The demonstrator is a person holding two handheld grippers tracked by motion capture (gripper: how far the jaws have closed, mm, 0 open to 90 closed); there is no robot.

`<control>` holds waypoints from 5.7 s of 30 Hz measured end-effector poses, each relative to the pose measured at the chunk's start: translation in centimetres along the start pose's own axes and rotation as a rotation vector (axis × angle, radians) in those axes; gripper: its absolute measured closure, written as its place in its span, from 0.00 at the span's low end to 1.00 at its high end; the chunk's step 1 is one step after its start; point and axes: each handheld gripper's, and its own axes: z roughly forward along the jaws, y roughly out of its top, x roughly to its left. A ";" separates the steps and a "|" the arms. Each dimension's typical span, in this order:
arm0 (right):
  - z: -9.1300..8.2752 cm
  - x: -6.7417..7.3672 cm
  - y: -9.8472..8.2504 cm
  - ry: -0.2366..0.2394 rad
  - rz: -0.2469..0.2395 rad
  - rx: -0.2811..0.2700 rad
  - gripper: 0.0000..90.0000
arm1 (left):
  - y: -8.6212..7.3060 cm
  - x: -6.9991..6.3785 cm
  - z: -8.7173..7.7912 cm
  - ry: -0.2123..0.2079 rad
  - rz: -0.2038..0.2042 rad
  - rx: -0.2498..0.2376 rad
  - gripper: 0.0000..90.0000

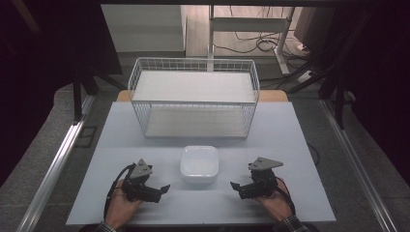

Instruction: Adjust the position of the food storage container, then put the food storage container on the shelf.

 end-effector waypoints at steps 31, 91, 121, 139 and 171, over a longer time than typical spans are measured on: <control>1.2 0.1 3.2 0.004 0.029 -0.030 0.00 | 4.0 1.1 1.5 -0.138 -0.062 -0.051 0.02; 2.0 0.5 5.8 0.155 0.299 -0.041 0.87 | 6.2 -0.1 2.2 -0.245 -0.298 -0.094 0.89; -1.9 0.7 13.4 0.088 0.171 -0.213 0.87 | 12.8 1.2 -3.5 -0.128 -0.202 -0.254 0.89; -4.0 0.6 19.3 0.075 0.119 -0.288 0.87 | 17.1 3.0 -7.2 -0.092 -0.171 -0.331 0.89; -2.4 -2.9 25.5 0.029 0.145 -0.290 0.85 | 22.5 7.9 -5.9 -0.097 -0.212 -0.341 0.86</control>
